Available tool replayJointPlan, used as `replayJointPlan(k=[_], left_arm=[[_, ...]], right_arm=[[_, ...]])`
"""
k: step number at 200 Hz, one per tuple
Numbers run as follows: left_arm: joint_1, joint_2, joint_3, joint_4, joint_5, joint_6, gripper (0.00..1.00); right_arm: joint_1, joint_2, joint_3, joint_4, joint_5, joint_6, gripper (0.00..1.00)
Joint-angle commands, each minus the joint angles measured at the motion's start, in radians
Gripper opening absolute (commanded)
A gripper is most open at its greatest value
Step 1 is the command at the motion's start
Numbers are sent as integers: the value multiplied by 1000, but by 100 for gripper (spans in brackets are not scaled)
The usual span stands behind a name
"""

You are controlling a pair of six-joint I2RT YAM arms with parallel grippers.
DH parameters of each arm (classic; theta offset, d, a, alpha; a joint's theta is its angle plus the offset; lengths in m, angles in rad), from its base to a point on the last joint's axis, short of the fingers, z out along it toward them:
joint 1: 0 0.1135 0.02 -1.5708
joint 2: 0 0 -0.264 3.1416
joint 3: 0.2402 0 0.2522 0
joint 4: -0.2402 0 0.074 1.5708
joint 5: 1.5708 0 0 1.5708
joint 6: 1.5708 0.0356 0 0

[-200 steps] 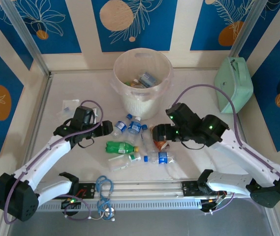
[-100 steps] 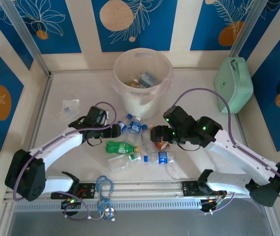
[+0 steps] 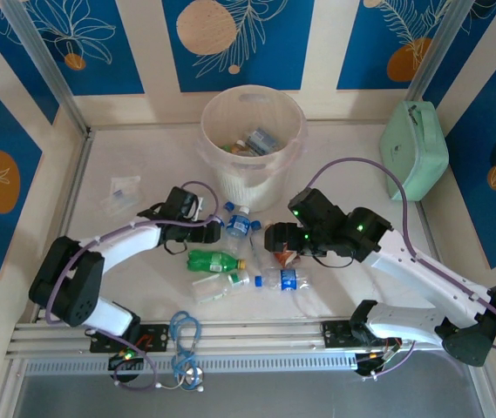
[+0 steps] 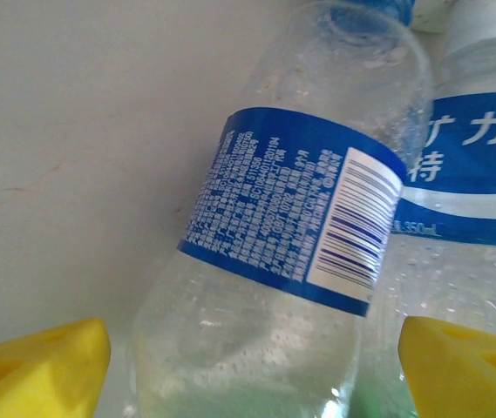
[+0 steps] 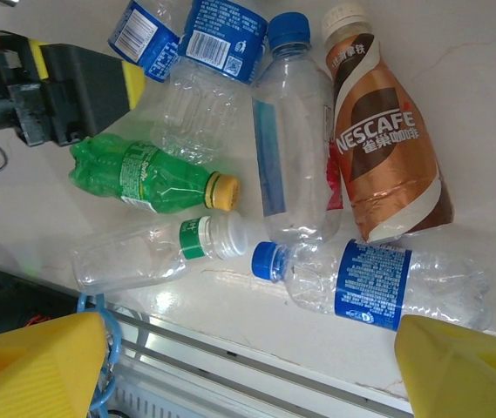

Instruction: Put the plastic bottles in the bin

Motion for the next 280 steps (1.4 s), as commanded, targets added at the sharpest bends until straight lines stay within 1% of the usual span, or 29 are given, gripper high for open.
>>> replayJointPlan(k=[1, 22, 79, 145, 180, 211, 232, 256, 280], left_arm=[[-8, 32, 30, 36, -18, 34, 84], [-8, 55, 30, 43, -27, 34, 81], [-7, 82, 39, 35, -24, 31, 67], [-7, 14, 26, -39, -20, 14, 57], [-8, -101, -1, -117, -18, 3, 57], [-7, -248, 21, -248, -42, 3, 56], [-7, -353, 75, -379, -95, 6, 57], [-6, -460, 162, -523, -141, 3, 57], [-5, -515, 299, -623, -153, -9, 58]], right_arm=[[4, -13, -7, 6, -20, 20, 87], [3, -15, -14, 7, -22, 24, 87], [4, -21, -19, 11, -15, 32, 87], [2, -35, -20, 13, -5, 40, 86], [1, -47, -10, 9, 2, 40, 86], [-7, -54, 2, 12, 7, 36, 86], [-23, -51, 1, -3, 14, 28, 86], [-65, -52, -30, -24, 2, 31, 86], [-138, -54, -77, -34, -34, 27, 86]])
